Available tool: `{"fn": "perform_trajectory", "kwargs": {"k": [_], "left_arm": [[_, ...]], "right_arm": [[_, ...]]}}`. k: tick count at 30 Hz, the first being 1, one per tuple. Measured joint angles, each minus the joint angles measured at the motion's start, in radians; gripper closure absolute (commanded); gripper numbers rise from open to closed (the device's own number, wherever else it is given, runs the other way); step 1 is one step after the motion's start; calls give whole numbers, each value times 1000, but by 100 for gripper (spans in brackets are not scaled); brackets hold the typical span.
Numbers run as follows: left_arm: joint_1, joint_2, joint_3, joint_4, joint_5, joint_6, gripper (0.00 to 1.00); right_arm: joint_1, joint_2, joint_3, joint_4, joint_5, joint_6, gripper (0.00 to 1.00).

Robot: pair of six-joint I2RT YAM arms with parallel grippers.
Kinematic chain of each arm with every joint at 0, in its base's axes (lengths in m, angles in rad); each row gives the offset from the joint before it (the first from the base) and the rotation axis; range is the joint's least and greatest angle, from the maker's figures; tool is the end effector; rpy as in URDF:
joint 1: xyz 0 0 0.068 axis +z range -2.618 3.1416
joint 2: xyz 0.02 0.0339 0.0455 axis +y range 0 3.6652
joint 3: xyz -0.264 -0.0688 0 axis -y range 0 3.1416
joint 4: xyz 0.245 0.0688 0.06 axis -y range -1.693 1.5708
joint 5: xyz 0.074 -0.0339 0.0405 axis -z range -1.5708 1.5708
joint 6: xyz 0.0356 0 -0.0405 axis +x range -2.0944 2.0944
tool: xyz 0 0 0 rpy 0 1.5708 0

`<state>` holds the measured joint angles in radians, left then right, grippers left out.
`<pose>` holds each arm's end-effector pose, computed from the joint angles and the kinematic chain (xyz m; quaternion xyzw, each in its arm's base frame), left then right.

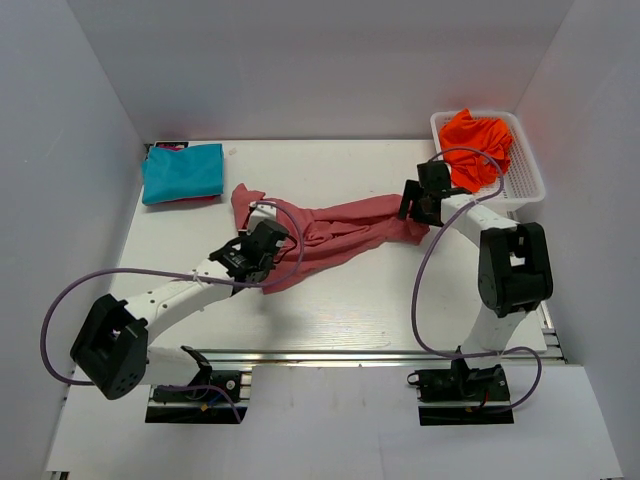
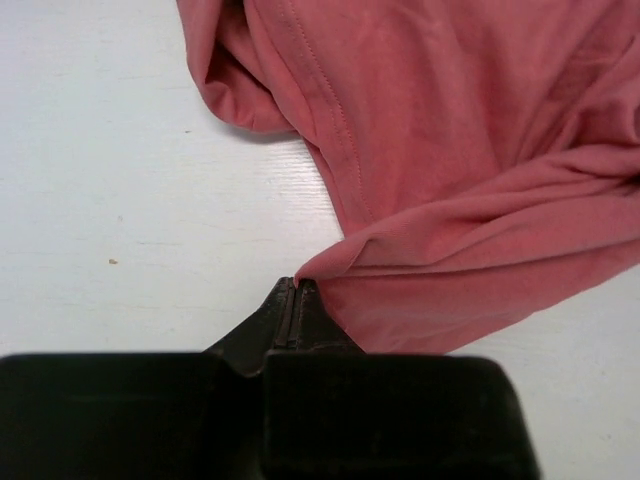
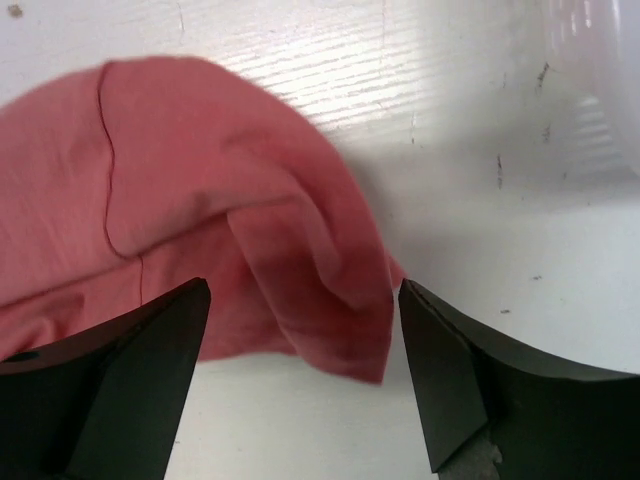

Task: Fold and stack the t-shirts
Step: Flatten out the tshirt

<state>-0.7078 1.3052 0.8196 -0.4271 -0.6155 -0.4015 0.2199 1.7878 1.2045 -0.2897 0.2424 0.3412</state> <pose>0.2097 -0.1524 0.2254 0.0408 0.9063 0.0815 0.4128 0.3767 0.0755 0.2033 0.0978 0.9286 -0.0152 0.3575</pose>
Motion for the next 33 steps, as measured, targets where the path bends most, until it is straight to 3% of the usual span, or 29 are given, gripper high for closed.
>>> {"fn": "perform_trajectory", "kwargs": {"k": [9, 12, 16, 19, 20, 26, 33], "left_arm": [[33, 0, 0, 17, 37, 14, 100], [41, 0, 0, 17, 44, 20, 100], [47, 0, 0, 16, 47, 24, 100], [53, -2, 0, 16, 47, 29, 100], [54, -4, 0, 16, 47, 31, 100], [64, -25, 39, 8, 36, 51, 100], [64, -119, 183, 34, -55, 146, 100]], "right_arm": [[1, 39, 8, -4, -76, 26, 27], [5, 24, -32, 6, -82, 30, 34], [6, 14, -76, -14, -53, 43, 35], [6, 14, -75, -34, -5, 48, 93], [6, 14, -75, -43, 11, 64, 100], [7, -29, -75, -74, 18, 70, 100], [7, -360, -42, -66, -80, 35, 100]]}}
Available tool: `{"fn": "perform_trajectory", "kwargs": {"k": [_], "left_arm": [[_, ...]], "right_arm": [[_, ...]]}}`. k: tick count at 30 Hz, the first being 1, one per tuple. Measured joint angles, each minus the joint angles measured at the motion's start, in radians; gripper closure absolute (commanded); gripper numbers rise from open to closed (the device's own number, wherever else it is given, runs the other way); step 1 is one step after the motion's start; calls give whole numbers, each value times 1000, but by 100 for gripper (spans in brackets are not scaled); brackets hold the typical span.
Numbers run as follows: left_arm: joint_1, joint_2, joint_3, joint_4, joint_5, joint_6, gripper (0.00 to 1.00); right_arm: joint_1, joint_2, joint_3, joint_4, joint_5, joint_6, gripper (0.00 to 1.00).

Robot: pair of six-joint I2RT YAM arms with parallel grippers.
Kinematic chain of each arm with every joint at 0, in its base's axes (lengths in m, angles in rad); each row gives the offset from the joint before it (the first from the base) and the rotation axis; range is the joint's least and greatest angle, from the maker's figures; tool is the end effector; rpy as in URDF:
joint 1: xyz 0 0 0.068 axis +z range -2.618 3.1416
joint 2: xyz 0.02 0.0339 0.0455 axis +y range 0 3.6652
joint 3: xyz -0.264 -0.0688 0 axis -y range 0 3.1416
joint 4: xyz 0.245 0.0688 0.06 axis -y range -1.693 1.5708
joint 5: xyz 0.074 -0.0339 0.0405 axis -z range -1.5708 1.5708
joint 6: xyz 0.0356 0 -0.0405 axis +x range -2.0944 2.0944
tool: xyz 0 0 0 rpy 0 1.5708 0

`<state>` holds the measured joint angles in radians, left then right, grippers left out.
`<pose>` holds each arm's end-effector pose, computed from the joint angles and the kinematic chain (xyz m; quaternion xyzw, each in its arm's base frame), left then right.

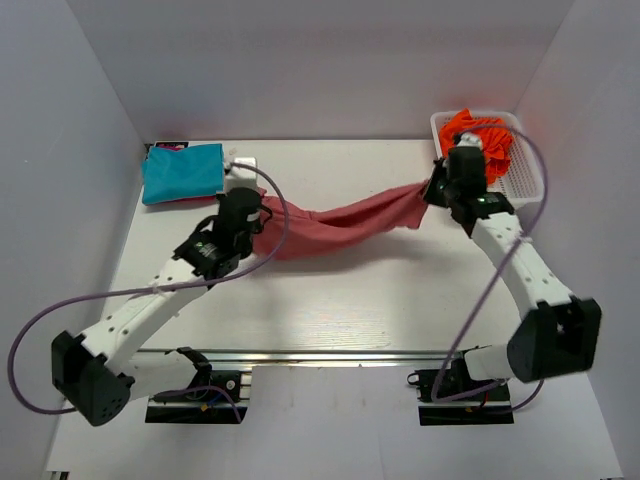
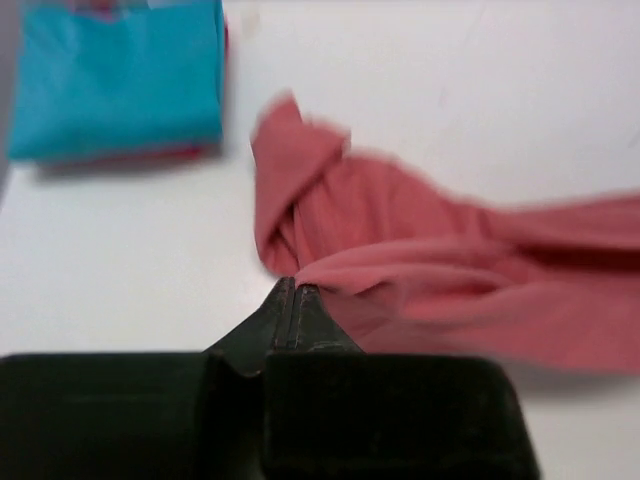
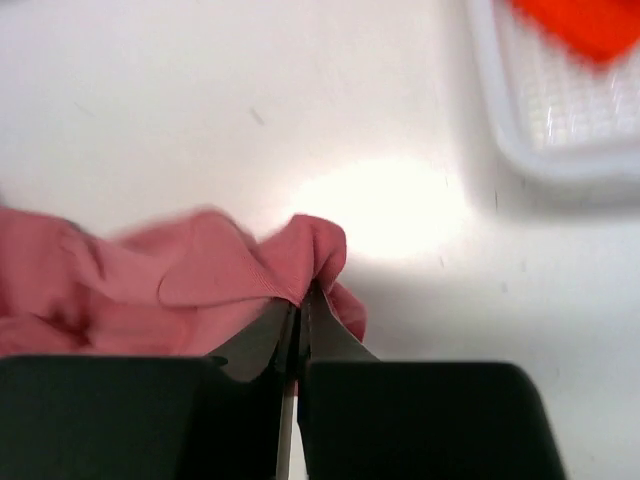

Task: Fold and stack the t-shirts
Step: Flatten out the tshirt

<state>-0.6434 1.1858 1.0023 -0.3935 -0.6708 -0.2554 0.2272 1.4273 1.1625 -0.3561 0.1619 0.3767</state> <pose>0.2198 -0.1371 0.3169 0.0061 0.8448 0.0651 0.5311 0.3162 0.0672 0.3051 0.1031 0.8812 0.0669 0.4566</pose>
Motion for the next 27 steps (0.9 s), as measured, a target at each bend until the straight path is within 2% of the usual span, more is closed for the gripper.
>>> {"fn": "perform_trajectory", "kwargs": {"k": [6, 13, 21, 27], "left_arm": [[0, -162, 200, 143, -5, 204, 100], [0, -227, 484, 218, -2, 383, 100], [0, -280, 653, 171, 124, 439, 100], [-1, -325, 755, 97, 267, 433, 100]], "right_arm": [[2, -209, 156, 54, 21, -6, 100], [2, -304, 435, 69, 96, -80, 100], [2, -418, 696, 67, 129, -208, 100], [2, -480, 824, 75, 109, -280, 100]]}}
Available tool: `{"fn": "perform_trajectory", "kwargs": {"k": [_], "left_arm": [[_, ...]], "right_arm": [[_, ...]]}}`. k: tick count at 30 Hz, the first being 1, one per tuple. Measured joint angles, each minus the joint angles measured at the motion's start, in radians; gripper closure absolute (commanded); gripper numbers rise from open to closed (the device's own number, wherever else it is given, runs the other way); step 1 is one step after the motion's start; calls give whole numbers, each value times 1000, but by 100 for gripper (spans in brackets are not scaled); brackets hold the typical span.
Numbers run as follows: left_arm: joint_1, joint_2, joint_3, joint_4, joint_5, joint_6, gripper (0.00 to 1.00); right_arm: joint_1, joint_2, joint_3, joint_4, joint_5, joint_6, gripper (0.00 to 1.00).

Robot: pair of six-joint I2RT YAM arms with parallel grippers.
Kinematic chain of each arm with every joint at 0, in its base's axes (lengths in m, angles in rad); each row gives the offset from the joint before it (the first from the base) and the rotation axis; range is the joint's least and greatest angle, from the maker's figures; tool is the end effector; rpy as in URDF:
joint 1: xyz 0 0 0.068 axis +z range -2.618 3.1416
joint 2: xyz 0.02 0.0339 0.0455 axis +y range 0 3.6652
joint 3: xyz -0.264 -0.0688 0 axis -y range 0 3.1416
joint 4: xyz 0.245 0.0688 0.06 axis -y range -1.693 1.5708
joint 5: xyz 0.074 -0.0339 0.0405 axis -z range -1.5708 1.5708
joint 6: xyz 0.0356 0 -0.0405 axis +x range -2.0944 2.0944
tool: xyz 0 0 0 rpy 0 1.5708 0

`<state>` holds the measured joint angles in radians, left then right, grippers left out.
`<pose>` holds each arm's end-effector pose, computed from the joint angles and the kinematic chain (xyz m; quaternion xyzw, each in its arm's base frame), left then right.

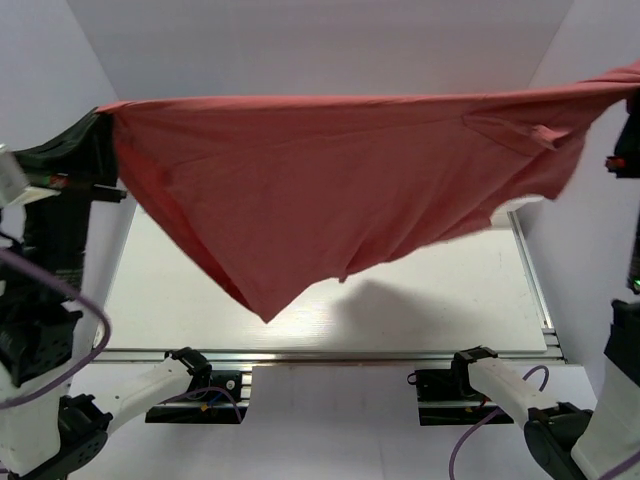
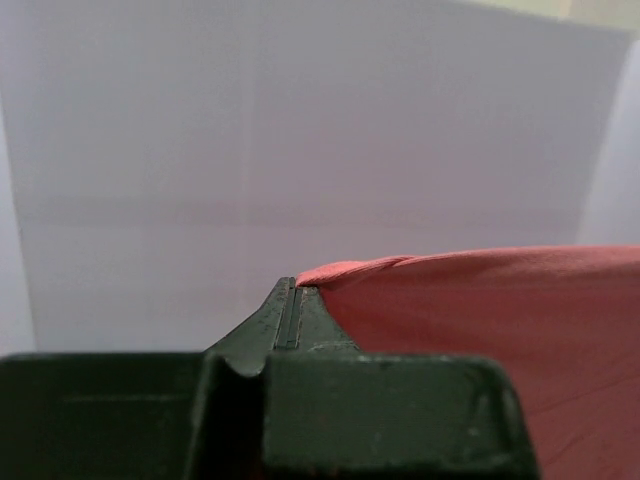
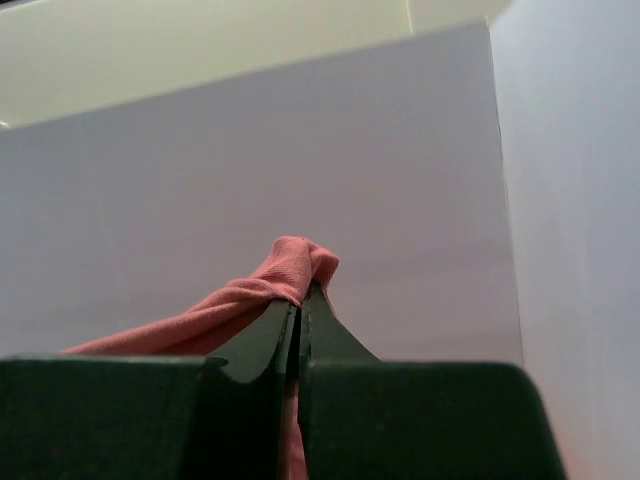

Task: Fold and stack the t-shirts
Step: Flatten out the tshirt

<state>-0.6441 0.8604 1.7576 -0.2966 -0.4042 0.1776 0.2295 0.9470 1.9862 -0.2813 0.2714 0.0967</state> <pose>0.0419 -0.0139 0.6029 0.0197 0.4897 -0.1092 0.8648 0.0186 -0.0054 0.6438 0.0980 0.3991 0.0950 0.9067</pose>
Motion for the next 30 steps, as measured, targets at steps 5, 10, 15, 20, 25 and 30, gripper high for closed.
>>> {"fn": "perform_trajectory", "kwargs": {"k": [5, 10, 15, 20, 25, 30], "left_arm": [[0, -26, 86, -52, 106, -22, 100], [0, -48, 82, -60, 150, -35, 100], [0, -49, -73, 5, 57, -27, 100], [-1, 51, -339, 138, -193, -25, 100], [12, 273, -636, 228, -375, -96, 100], [68, 587, -702, 214, -388, -211, 100]], "right_arm": [[0, -35, 42, 11, -64, -29, 100], [0, -54, 15, 45, -84, -37, 100], [0, -76, -189, 128, -92, -31, 100], [0, -28, -503, 223, -80, 22, 100], [-1, 127, -833, 314, -42, 135, 100], [-1, 400, -988, 323, -16, 220, 100]]}}
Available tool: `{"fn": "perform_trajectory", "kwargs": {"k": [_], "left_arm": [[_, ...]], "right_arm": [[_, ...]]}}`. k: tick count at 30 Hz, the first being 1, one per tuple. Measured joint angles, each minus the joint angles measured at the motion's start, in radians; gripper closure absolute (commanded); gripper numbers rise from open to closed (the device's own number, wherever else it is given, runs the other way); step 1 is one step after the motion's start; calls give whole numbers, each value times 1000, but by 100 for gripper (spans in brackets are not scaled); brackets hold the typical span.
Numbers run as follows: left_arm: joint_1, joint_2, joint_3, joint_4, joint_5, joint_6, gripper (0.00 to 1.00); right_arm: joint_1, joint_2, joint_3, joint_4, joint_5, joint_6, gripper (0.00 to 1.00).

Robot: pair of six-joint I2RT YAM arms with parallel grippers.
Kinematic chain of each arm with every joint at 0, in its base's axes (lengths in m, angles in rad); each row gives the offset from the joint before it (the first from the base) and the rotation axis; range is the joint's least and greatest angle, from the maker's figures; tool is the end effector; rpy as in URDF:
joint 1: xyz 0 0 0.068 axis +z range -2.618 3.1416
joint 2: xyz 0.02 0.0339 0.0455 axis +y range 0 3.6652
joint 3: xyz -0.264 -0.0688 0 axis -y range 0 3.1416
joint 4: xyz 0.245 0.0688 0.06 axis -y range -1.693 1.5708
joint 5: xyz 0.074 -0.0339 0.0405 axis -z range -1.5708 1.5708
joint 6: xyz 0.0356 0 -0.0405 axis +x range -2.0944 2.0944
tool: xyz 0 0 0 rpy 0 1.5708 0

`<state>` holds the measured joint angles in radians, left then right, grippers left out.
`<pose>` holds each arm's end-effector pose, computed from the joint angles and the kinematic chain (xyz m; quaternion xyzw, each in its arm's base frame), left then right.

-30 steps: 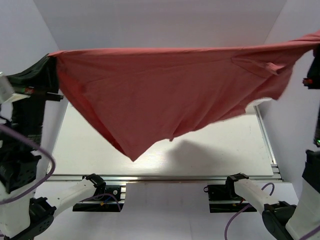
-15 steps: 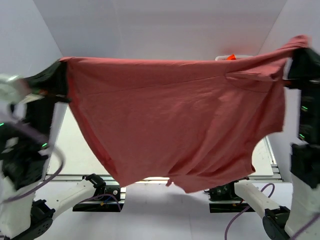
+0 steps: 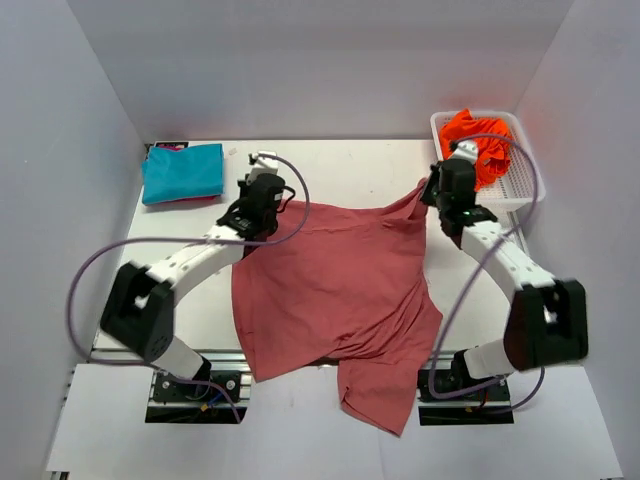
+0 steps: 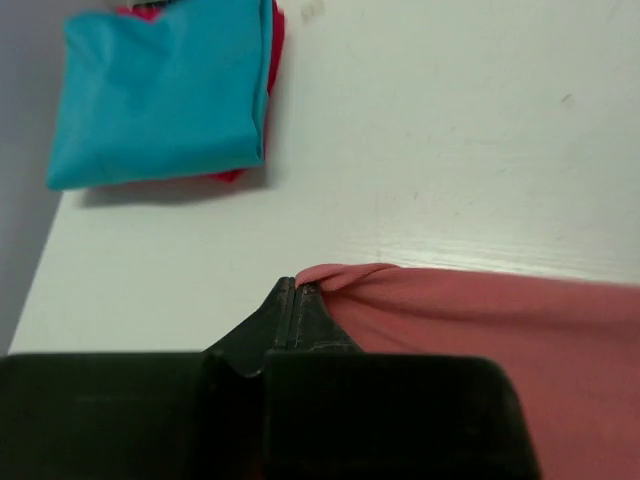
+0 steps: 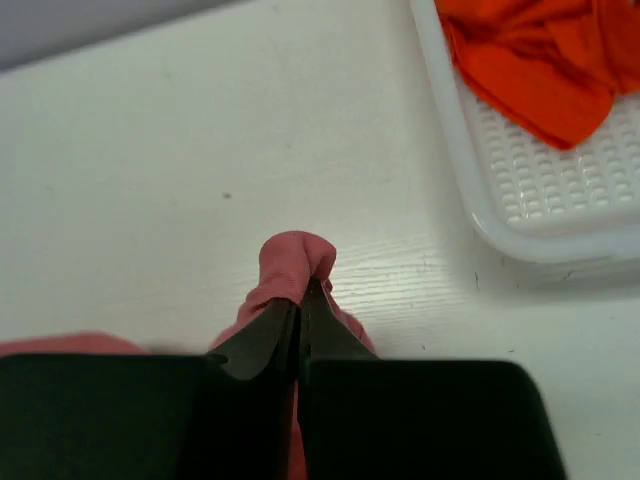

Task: Fold and stack the t-shirts
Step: Flatten out the tshirt

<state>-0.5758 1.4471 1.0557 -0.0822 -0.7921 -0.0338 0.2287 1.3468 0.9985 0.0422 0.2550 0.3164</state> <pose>0.2863 -0.1557 0.2923 0.0169 0.8123 0.1696 0.5577 0.3094 0.0628 0.3110 0.1102 0.7960 0.0590 0.5922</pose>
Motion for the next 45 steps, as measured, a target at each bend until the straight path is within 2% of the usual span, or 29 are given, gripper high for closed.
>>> {"fn": "perform_trajectory", "kwargs": {"k": [3, 7, 14, 15, 16, 17, 18, 19, 20, 21, 22, 23, 24, 28, 31, 35, 38, 41, 45], "left_arm": [[58, 185, 52, -22, 34, -57, 100], [129, 410, 188, -34, 107, -89, 100], [237, 641, 430, -68, 246, -107, 100], [251, 671, 475, -79, 268, -107, 80], [263, 701, 514, -89, 291, -105, 66], [274, 729, 555, -103, 316, -108, 44], [286, 754, 589, -110, 340, -106, 29], [298, 772, 611, -114, 363, -109, 8], [308, 790, 632, -130, 383, -112, 0], [320, 804, 649, -138, 408, -116, 0], [330, 815, 659, -147, 431, -122, 0], [336, 820, 664, -154, 450, -125, 0], [346, 821, 664, -162, 473, -125, 0], [373, 799, 646, -179, 544, -136, 0], [380, 700, 529, -171, 592, -151, 0], [380, 501, 327, -149, 668, -177, 0], [380, 394, 238, -123, 703, -203, 2], [381, 364, 202, -102, 722, -230, 5], [386, 377, 170, -96, 732, -255, 8]], "right_arm": [[0, 162, 27, 6, 23, 17, 100], [-1, 390, 184, -23, 48, 17, 100], [-1, 627, 420, -47, 60, 13, 100], [-2, 657, 452, -50, 61, 13, 100], [-1, 684, 485, -61, 61, 13, 92], [-2, 712, 523, -77, 63, 12, 86], [-2, 743, 563, -86, 64, 12, 77], [-1, 770, 598, -103, 65, 13, 59], [-2, 798, 637, -117, 66, 15, 48], [-1, 822, 670, -128, 68, 12, 37], [-2, 847, 705, -142, 69, 7, 32], [-2, 864, 731, -156, 69, 1, 19], [-2, 882, 760, -171, 69, -5, 10], [-1, 887, 795, -217, 68, -15, 10], [-1, 859, 781, -235, 60, -18, 10], [0, 730, 650, -246, 48, -14, 10], [0, 610, 533, -249, 32, -9, 10], [0, 537, 467, -249, 23, -3, 10], [0, 518, 448, -251, 10, -3, 10]]}}
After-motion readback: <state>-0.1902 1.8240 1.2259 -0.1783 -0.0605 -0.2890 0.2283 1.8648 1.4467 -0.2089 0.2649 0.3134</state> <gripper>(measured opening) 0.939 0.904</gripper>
